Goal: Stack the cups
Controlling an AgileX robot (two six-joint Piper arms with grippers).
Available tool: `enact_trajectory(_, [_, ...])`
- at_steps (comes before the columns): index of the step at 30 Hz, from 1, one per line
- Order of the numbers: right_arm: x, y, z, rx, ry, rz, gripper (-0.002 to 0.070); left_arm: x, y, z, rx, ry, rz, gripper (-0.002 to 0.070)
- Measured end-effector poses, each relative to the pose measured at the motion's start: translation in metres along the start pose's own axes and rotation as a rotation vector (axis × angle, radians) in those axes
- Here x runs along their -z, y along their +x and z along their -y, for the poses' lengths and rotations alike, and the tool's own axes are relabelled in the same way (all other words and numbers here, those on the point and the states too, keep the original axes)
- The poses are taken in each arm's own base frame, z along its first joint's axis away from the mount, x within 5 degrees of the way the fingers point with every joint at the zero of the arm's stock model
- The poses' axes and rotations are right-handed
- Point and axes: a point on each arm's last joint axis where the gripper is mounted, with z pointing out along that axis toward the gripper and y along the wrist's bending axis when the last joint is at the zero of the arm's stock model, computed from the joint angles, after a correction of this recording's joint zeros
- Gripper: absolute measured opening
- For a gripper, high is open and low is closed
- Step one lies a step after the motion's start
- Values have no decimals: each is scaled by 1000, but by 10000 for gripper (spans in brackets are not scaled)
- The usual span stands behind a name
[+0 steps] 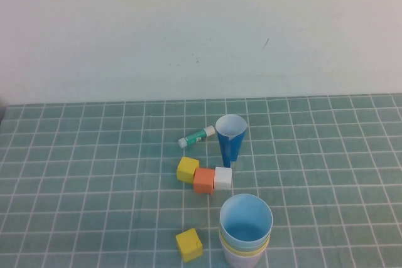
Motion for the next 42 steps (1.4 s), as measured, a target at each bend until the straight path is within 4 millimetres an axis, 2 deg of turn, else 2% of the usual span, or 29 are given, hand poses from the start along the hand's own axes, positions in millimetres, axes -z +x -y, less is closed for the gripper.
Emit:
enact_trajectory(6, [0, 0, 0, 0, 0, 0, -1, 2, 18, -11, 46, -153, 31, -2])
enact_trajectory(11, [0, 0, 0, 0, 0, 0, -1, 1, 23, -12, 60, -169, -5, -2])
enact_trajectory(20, [0, 0, 0, 2, 1, 0, -1, 1, 25, -11, 6, -167, -33, -2])
enact_trajectory(42, [0, 0, 0, 3, 1, 0, -1, 2, 24, -10, 39, -152, -30, -2])
